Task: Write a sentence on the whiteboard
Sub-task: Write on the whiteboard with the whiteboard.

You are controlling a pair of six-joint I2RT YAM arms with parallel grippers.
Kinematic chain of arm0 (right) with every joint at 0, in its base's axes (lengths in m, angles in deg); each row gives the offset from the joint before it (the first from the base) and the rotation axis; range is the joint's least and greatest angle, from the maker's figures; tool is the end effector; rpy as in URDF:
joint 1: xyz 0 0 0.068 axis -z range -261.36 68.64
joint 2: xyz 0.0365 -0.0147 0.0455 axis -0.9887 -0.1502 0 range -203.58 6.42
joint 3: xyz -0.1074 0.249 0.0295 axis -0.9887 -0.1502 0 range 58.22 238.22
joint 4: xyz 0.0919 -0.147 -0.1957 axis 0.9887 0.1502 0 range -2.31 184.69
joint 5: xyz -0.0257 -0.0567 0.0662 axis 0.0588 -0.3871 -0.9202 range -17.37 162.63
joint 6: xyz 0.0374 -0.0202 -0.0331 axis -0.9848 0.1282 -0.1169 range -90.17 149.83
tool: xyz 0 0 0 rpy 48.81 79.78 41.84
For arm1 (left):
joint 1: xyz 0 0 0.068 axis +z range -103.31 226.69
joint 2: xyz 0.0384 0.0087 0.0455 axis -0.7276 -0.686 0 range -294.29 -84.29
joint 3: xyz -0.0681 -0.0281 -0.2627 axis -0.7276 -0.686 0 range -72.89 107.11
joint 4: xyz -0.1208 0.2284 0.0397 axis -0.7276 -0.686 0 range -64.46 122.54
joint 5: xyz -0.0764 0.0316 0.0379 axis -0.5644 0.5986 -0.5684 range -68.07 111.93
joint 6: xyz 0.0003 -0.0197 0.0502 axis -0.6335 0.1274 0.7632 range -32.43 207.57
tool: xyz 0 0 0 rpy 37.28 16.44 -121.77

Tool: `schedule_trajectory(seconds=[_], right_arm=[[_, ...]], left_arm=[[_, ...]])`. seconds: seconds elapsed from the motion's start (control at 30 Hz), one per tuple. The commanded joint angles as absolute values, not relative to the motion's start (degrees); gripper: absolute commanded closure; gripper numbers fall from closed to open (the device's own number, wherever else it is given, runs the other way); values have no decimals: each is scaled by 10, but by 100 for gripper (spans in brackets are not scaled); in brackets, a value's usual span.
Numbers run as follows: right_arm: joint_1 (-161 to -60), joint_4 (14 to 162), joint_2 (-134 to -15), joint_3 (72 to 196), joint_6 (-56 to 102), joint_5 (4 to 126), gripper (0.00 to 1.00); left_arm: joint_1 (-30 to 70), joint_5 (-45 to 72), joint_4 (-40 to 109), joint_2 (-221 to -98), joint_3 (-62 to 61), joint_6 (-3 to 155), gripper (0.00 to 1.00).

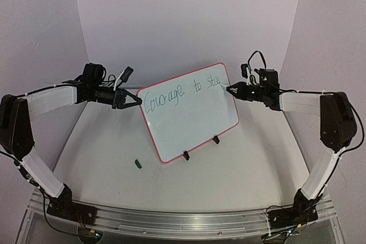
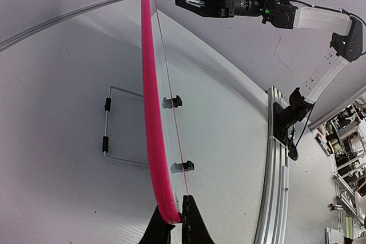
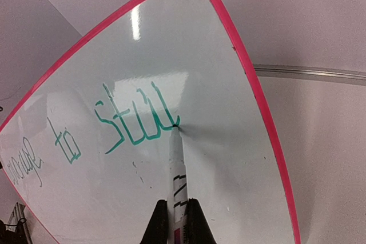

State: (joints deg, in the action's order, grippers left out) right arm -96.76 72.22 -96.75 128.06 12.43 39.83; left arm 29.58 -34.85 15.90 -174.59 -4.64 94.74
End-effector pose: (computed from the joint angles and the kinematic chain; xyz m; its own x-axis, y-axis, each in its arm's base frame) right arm 0.3966 0.1292 0.2542 -0.4975 0.1236 -0.8586 -0.5989 0.6671 0.4431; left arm 0.3200 -0.1297 0.2827 -0.4949 0.2237 -0.8396 0.8536 0.3059 -0.4216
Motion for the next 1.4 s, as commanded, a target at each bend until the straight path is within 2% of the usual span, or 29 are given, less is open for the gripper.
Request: schedule_trajectory(seconds=[0.0,1.37], right_arm=[[-966,697,-952,1298,118,405,100],[-966,707,-987,1338,95,453,100]], left_arm=[[280,-315,136,-1752,-40,1000,100],[280,-316,135,-1751,-41,1002,100]])
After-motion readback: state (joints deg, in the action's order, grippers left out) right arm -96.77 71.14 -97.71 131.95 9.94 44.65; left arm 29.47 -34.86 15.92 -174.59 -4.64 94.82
